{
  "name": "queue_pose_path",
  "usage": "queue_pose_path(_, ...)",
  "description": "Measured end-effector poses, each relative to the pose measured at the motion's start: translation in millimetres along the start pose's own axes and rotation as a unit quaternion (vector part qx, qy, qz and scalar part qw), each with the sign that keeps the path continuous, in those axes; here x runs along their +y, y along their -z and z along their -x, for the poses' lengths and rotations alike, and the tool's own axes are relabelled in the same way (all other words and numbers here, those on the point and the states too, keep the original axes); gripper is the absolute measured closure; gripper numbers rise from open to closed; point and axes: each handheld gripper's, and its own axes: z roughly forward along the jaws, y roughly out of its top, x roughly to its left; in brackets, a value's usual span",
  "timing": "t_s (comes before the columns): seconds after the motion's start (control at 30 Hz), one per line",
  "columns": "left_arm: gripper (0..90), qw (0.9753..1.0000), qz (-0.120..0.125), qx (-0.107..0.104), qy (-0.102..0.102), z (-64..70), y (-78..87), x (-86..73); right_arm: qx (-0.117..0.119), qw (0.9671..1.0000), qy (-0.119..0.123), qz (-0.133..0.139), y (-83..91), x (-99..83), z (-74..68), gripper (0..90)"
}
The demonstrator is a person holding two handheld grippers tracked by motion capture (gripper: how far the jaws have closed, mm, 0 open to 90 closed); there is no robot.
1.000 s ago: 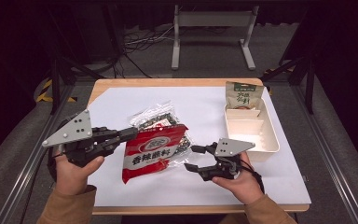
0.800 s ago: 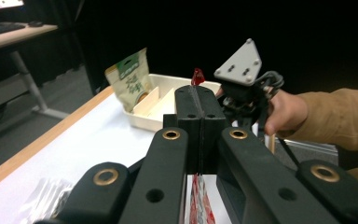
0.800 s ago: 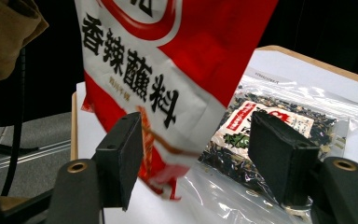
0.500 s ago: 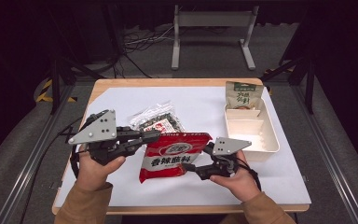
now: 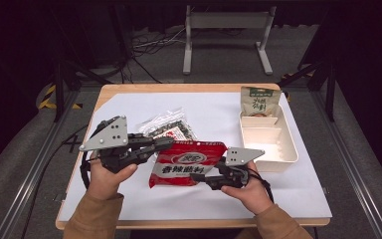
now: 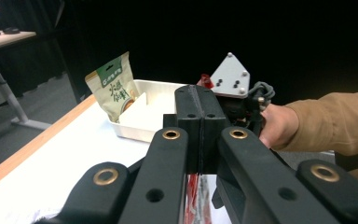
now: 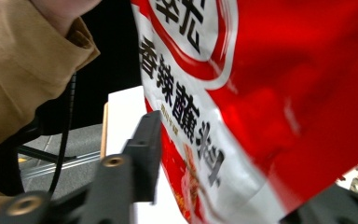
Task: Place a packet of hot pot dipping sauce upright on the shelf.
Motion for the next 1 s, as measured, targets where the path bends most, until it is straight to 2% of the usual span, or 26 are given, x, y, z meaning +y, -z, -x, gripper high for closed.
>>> queue_pose_path(0.13,90.0,1.0,0.002,-0.001,0.006,-0.7,1.4,-1.6,0.005,0.9998,0.015,-0.012,4.8,3.0,-2.9,78.0)
queue_pose_path(0.27,90.0,0.9999,-0.001,0.0,0.01,-2.4,3.3,-3.9,0.019,0.9993,0.022,-0.023,8.6,5.8,-4.2,88.8)
queue_pose_path(0.4,90.0,0.9999,-0.002,-0.002,0.017,-5.5,4.0,-7.0,0.004,0.9988,0.034,-0.035,14.0,11.3,-3.7,89.7)
queue_pose_path(0.53,90.0,0.9998,-0.005,0.004,0.016,-6.1,3.4,-8.3,0.0,0.9984,0.03,-0.048,18.3,15.9,-2.2,89.8)
queue_pose_path(0.63,90.0,0.9996,-0.004,0.007,0.026,-7.0,2.7,-9.5,-0.007,0.9979,0.031,-0.057,23.1,20.3,-1.5,89.9)
queue_pose_path(0.7,86.8,0.9996,-0.006,0.013,0.024,-8.2,2.3,-9.9,-0.012,0.9977,0.033,-0.057,26.5,22.8,-0.3,90.0)
queue_pose_path(0.73,83.9,0.9993,-0.007,0.015,0.033,-8.4,2.3,-10.7,-0.015,0.9975,0.034,-0.06,29.4,24.6,0.8,90.0)
queue_pose_path(0.83,76.9,0.9989,-0.001,0.025,0.04,-11.1,5.1,-13.3,-0.027,0.9969,0.033,-0.065,37.7,27.4,4.4,90.0)
queue_pose_path(0.87,71.8,0.9988,-0.002,0.026,0.041,-11.7,6.0,-13.8,-0.032,0.9968,0.032,-0.066,41.0,28.1,6.3,90.0)
queue_pose_path(1.0,59.8,0.9973,-0.015,0.058,0.042,-14.0,11.5,-18.3,-0.038,0.9964,0.028,-0.07,48.1,32.2,12.5,90.0)
